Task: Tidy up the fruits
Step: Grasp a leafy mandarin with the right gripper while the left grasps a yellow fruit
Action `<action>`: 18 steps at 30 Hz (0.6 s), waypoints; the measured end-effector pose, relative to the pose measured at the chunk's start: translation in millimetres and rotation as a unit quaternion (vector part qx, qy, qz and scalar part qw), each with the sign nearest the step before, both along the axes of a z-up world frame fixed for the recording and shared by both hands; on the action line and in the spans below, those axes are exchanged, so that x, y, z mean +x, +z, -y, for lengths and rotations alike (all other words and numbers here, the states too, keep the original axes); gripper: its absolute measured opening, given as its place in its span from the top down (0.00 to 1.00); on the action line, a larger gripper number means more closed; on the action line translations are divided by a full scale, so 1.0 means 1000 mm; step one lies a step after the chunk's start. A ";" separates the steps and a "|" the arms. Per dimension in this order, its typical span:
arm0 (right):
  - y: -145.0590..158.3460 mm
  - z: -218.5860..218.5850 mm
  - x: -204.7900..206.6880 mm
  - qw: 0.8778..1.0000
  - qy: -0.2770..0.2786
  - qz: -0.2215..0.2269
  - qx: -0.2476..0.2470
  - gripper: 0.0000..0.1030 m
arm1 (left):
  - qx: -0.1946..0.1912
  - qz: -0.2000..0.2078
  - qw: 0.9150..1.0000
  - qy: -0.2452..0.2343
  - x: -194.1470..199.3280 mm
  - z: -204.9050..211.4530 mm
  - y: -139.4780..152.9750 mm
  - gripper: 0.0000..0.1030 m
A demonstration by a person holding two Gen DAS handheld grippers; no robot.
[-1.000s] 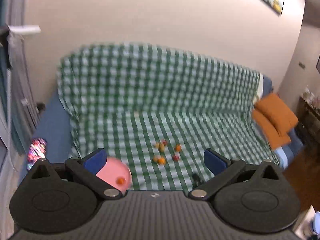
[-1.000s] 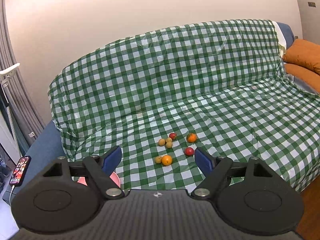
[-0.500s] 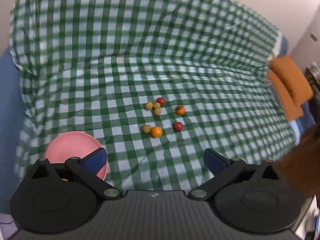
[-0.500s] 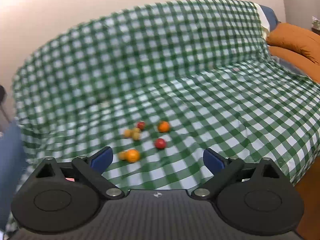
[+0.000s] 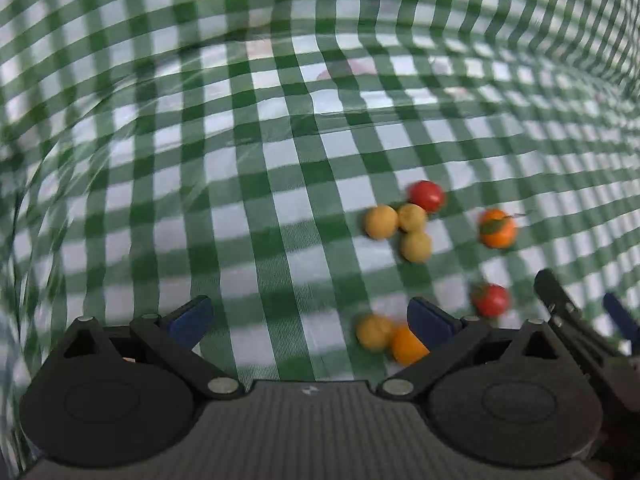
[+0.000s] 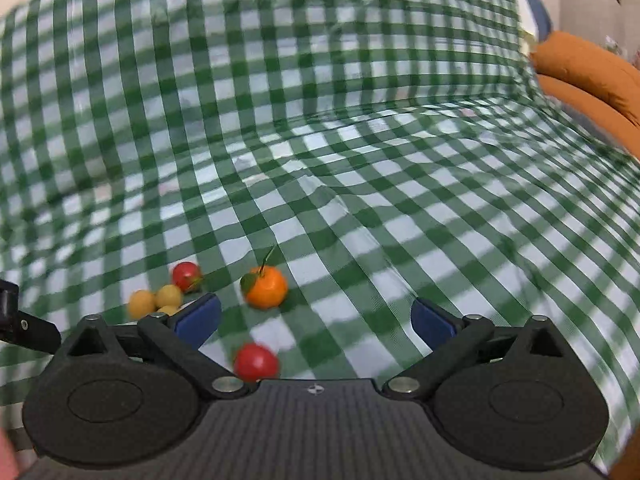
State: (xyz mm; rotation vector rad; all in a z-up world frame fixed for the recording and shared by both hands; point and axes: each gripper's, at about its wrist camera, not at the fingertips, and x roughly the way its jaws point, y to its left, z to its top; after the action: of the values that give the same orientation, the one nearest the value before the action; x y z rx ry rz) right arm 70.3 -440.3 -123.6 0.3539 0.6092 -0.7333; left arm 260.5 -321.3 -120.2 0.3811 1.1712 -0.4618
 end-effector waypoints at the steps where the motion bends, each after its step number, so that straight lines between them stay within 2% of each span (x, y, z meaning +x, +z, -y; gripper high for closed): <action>1: -0.007 0.006 0.010 1.000 0.004 -0.009 -0.001 0.03 | 0.010 -0.003 1.000 -0.007 0.008 0.007 -0.010 0.00; 3: -0.022 0.018 0.030 1.000 0.017 -0.020 0.003 0.03 | 0.016 -0.010 1.000 -0.006 0.025 0.017 -0.027 0.00; 6: -0.039 0.035 0.047 0.999 0.033 -0.027 0.009 0.03 | -0.002 -0.038 0.999 0.013 0.047 0.029 -0.050 0.00; 12: -0.057 0.049 0.066 0.998 0.057 -0.038 0.004 0.03 | 0.008 -0.031 0.999 -0.016 0.053 0.052 -0.071 0.00; 18: -0.067 0.044 0.074 0.997 0.064 -0.048 -0.007 0.03 | 0.005 -0.057 0.998 -0.005 0.061 0.063 -0.083 0.00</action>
State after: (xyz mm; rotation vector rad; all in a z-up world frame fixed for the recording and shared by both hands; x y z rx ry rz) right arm 144.7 -484.4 -190.6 0.2664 0.7103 -0.6345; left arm 321.3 -384.1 -203.1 0.3743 1.2837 -0.4924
